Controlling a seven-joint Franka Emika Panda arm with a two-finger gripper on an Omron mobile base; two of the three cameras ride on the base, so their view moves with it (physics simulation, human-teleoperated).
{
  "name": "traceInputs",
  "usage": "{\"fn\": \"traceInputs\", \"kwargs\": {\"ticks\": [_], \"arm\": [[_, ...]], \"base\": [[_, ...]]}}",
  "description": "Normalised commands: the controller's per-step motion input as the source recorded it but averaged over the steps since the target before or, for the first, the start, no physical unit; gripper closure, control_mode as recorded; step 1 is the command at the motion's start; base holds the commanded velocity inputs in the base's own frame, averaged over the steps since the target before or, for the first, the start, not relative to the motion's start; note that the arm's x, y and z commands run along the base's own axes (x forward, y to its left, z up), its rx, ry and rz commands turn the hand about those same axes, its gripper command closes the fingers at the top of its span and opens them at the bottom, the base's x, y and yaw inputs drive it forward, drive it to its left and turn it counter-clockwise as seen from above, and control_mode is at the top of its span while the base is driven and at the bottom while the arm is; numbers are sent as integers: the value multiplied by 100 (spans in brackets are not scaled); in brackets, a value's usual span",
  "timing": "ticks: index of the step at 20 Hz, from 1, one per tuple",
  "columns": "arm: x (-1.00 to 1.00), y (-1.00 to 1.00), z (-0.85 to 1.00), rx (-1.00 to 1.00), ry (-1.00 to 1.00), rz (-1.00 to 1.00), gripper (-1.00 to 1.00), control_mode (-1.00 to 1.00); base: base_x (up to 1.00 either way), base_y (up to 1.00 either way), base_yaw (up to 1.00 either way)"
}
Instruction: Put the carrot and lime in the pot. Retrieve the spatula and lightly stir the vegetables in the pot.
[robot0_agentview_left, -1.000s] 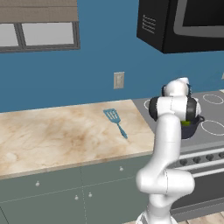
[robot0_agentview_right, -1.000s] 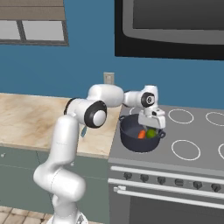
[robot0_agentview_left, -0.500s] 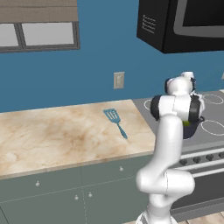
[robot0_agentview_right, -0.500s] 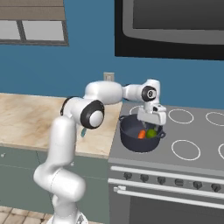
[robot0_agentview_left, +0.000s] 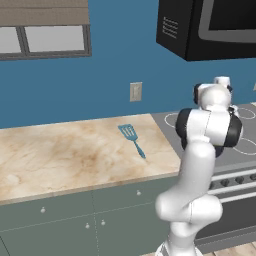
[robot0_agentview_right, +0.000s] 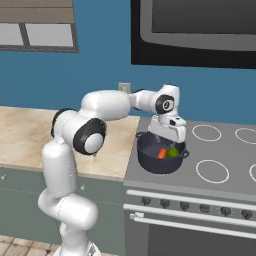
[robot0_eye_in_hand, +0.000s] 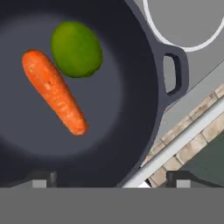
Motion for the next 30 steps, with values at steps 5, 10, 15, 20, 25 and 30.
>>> {"fn": "traceInputs", "kwargs": {"ticks": [5,10,15,20,25,30], "arm": [[-52,49,24,0,-27,13,-100,-100],[-39,57,24,0,-27,14,-100,-100],[-32,60,28,0,-22,16,-100,-100],[-20,50,38,0,-13,14,-100,-100],[-2,64,16,-4,-5,7,-100,-100],[4,54,20,0,0,9,-100,-100]], "base": [[0,0,0],[0,0,0],[0,0,0],[0,0,0],[0,0,0],[0,0,0]]}}
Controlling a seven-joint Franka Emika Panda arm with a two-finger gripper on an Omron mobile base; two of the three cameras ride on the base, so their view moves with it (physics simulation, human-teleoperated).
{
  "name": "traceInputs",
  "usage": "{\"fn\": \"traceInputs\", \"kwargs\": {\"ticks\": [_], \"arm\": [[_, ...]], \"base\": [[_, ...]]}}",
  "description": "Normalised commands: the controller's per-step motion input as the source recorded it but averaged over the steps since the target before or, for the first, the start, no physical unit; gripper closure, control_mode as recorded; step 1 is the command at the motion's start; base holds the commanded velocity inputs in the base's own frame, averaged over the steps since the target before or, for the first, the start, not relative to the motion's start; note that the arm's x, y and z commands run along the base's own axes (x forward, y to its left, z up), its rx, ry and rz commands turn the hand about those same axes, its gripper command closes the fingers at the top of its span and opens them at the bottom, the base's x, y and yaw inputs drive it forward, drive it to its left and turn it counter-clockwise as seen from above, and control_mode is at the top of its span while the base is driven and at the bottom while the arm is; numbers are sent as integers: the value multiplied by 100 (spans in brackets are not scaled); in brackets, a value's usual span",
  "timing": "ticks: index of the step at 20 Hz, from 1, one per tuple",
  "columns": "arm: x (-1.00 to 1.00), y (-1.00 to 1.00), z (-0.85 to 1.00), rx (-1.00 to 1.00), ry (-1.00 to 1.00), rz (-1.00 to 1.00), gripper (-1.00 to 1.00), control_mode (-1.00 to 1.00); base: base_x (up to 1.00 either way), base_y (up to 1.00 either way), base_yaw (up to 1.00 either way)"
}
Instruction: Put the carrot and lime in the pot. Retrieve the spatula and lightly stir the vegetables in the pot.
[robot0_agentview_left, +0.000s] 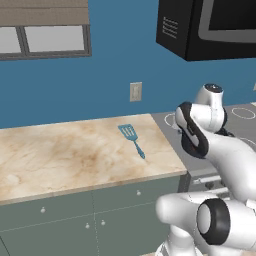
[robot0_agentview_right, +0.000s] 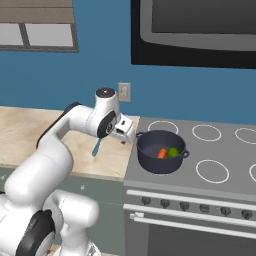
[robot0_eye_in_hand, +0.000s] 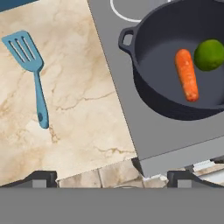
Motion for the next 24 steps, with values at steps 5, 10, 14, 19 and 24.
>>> {"fn": "traceInputs", "kwargs": {"ticks": [5,10,14,19,24], "arm": [[0,57,22,-6,0,11,-100,-100],[9,62,6,-10,0,10,-100,-100],[15,54,-22,-6,0,4,-100,-100],[31,42,-33,0,5,1,-100,-100],[34,36,-32,0,3,0,-100,-100]], "base": [[0,0,0],[0,0,0],[0,0,0],[0,0,0],[0,0,0]]}}
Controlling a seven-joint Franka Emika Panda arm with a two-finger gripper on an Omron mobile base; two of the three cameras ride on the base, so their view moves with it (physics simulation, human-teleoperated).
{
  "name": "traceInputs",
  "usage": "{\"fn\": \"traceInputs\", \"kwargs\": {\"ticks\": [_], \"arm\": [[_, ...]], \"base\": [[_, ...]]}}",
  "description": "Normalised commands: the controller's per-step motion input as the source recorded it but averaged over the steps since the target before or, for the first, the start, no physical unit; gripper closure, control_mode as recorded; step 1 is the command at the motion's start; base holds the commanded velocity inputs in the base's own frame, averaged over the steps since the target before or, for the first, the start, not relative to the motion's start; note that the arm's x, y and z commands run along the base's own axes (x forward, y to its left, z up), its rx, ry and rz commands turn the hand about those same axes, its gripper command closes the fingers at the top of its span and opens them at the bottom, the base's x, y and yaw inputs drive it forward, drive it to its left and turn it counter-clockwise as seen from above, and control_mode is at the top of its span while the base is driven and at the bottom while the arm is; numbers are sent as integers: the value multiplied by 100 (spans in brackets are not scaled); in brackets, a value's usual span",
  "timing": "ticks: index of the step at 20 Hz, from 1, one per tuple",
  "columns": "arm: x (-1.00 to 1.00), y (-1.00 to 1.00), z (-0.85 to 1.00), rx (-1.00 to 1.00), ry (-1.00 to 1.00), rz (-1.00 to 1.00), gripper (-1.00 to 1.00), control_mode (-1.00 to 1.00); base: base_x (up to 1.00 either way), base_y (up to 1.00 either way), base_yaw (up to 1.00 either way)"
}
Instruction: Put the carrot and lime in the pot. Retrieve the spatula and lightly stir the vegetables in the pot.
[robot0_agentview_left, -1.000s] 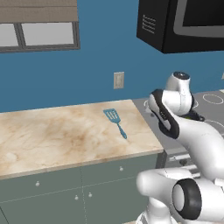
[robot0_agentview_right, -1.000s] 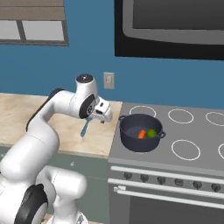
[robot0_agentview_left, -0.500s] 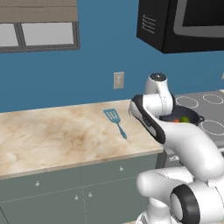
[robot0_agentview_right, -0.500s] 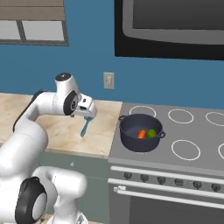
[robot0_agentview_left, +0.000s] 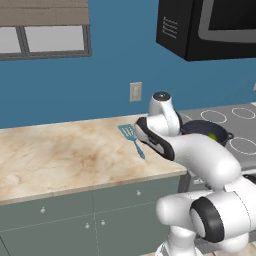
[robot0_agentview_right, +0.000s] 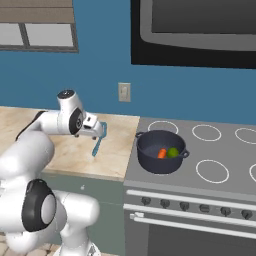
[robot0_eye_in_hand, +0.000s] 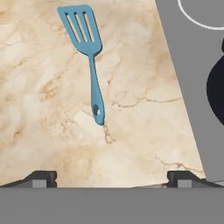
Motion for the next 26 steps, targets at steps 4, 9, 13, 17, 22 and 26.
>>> {"fn": "traceInputs", "kwargs": {"ticks": [4,9,13,17,22,26], "arm": [[36,27,-31,-2,8,0,-100,-100],[29,19,-33,-5,2,0,-100,-100],[30,6,-33,-3,2,0,-100,-100],[31,0,-35,0,6,0,-100,-100],[23,-1,-30,0,4,0,-100,-100],[17,-2,-26,0,0,0,-100,-100]], "base": [[0,0,0],[0,0,0],[0,0,0],[0,0,0],[0,0,0],[0,0,0]]}}
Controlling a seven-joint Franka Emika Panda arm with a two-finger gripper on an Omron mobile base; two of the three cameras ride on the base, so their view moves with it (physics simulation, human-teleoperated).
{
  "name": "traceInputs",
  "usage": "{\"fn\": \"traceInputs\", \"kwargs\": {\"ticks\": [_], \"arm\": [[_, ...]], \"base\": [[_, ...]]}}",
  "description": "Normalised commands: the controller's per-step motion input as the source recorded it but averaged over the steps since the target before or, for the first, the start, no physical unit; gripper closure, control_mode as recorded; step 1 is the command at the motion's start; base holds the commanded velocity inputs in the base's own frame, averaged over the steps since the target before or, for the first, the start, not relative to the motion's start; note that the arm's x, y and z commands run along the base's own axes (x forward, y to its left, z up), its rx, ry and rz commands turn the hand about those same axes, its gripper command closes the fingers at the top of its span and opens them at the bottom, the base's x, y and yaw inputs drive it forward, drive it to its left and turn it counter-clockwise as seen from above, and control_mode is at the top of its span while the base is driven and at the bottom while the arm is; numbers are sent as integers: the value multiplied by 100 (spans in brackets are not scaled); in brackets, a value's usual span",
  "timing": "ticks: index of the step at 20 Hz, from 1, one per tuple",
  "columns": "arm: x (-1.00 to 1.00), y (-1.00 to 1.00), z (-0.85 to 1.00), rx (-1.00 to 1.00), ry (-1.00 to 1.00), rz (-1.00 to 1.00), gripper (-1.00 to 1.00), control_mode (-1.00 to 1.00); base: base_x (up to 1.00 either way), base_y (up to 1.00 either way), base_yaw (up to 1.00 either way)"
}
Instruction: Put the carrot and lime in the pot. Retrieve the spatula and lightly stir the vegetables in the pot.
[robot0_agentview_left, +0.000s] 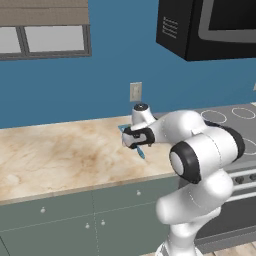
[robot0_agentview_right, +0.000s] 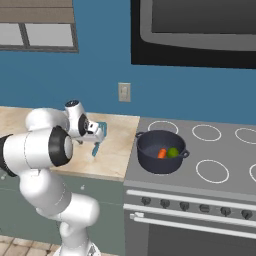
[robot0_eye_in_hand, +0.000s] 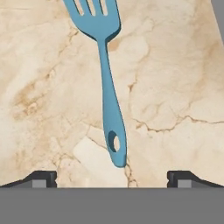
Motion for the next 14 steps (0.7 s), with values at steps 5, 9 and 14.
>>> {"fn": "traceInputs", "kwargs": {"ticks": [5,9,14], "arm": [[6,-11,-23,0,3,3,-100,-100],[2,-18,-23,0,4,4,-100,-100],[0,-11,-20,0,3,2,-100,-100]], "base": [[0,0,0],[0,0,0],[0,0,0]]}}
